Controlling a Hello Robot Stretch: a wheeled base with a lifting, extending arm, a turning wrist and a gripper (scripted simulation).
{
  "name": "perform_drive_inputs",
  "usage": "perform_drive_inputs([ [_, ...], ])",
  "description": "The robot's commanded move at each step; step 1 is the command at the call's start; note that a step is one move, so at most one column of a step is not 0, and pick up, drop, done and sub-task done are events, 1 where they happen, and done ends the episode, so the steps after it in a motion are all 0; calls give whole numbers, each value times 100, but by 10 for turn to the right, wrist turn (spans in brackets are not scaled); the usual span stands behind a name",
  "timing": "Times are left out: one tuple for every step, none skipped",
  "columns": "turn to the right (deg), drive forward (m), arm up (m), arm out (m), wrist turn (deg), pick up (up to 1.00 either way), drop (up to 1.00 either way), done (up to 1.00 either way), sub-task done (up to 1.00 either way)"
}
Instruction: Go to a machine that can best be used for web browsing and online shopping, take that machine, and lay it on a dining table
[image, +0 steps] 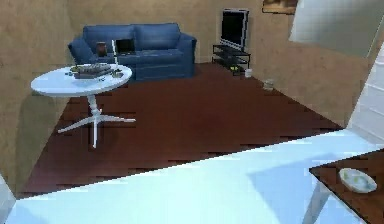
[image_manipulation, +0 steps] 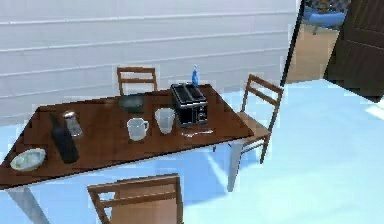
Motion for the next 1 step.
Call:
perform_drive_inputs([
  [0, 100, 0, 0, 0, 0, 0, 0, 0],
])
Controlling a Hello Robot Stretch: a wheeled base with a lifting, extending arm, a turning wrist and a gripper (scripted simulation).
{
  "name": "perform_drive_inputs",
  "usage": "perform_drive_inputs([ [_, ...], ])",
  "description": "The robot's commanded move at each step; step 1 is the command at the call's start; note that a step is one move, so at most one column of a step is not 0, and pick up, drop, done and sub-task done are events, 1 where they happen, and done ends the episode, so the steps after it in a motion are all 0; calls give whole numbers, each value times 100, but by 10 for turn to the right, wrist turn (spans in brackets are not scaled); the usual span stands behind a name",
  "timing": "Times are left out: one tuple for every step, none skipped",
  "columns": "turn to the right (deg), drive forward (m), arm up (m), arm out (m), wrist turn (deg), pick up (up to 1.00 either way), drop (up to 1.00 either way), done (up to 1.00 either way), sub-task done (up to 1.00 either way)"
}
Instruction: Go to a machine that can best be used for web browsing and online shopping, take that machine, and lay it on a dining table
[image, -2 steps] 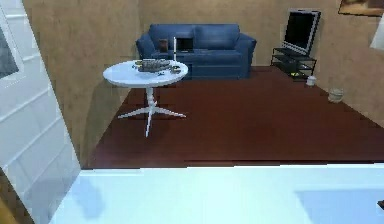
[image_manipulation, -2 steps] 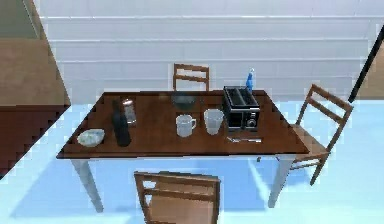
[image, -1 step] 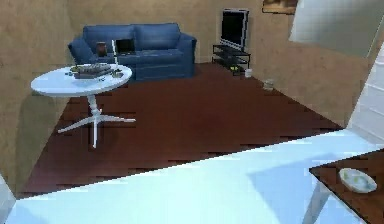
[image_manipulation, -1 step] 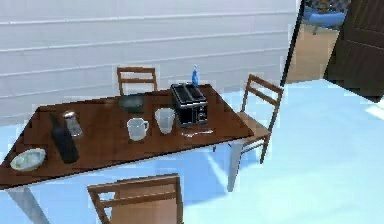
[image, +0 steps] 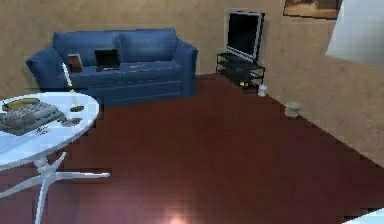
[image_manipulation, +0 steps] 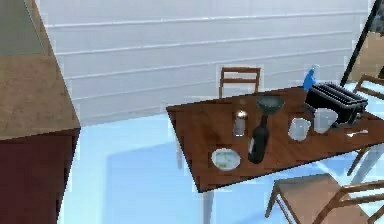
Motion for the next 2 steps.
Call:
perform_drive_inputs([
  [0, 100, 0, 0, 0, 0, 0, 0, 0],
  [-30, 0, 0, 0, 0, 0, 0, 0, 0],
])
